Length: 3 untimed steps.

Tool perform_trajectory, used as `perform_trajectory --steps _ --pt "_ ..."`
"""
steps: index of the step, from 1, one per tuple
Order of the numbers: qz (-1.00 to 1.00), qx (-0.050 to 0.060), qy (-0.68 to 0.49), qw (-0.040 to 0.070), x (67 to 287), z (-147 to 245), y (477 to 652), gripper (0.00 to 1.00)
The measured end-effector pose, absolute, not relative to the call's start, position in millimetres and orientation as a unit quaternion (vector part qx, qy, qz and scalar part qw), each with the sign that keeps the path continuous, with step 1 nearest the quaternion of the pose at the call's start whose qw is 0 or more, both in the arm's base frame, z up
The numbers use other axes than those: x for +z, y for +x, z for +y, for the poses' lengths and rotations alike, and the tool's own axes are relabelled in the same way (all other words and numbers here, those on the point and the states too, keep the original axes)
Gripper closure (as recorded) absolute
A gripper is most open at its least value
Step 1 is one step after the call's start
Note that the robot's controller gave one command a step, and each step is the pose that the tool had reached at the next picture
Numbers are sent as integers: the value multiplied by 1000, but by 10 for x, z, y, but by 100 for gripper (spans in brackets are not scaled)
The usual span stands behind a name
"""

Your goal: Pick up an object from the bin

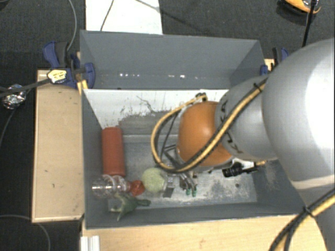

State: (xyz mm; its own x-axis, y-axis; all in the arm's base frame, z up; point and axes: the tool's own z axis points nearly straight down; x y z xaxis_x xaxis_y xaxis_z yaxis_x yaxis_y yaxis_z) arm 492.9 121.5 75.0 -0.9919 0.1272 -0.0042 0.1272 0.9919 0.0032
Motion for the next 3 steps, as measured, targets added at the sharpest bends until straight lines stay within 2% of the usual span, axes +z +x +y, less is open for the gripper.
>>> perform_trajectory --steps 1,3 --pt "998 1 64 -1 957 1211 4910 100" --pt "998 2 63 3 1305 1215 4933 100"
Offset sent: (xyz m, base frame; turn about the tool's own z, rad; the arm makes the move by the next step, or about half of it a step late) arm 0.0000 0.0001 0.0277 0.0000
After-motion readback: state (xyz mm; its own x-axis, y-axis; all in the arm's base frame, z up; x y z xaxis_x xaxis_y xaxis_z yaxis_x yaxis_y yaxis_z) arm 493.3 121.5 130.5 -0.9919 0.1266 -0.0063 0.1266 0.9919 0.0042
